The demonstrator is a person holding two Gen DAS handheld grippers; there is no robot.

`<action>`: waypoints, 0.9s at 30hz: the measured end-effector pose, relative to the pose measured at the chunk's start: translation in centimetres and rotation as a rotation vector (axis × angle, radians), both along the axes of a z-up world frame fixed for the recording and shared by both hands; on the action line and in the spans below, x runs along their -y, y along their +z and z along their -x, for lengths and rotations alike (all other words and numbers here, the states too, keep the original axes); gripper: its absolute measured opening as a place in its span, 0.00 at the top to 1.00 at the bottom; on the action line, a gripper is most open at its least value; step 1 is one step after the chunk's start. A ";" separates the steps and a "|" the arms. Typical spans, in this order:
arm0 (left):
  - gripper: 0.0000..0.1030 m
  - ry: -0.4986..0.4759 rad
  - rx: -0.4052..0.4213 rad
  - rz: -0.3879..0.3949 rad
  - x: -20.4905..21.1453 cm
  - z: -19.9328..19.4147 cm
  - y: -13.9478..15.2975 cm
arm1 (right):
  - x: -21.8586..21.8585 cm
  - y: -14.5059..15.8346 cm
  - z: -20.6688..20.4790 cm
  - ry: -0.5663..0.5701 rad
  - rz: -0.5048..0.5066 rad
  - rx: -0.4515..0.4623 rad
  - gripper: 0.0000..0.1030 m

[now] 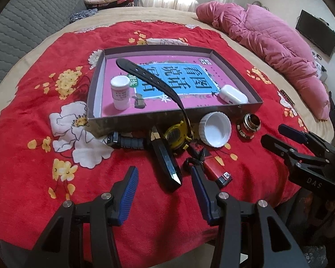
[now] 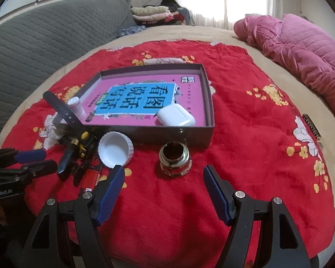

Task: Organize rigid objects
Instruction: 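Reach the left tool to the black watch while the right tool approaches the metal jar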

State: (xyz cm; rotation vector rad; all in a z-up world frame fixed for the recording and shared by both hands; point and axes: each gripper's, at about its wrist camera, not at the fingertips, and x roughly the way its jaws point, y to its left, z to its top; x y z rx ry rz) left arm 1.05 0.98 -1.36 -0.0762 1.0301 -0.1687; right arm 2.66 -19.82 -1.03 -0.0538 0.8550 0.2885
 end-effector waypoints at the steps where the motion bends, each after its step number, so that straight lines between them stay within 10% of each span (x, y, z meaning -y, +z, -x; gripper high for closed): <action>1: 0.52 -0.001 -0.004 -0.001 0.1 0.0 -0.1 | 0.0 -0.1 -0.1 0.001 0.000 -0.002 0.28; 27: 0.52 0.091 -0.069 0.002 -1.3 -1.7 -2.0 | 0.2 -2.0 -1.5 0.003 -0.013 -0.042 0.28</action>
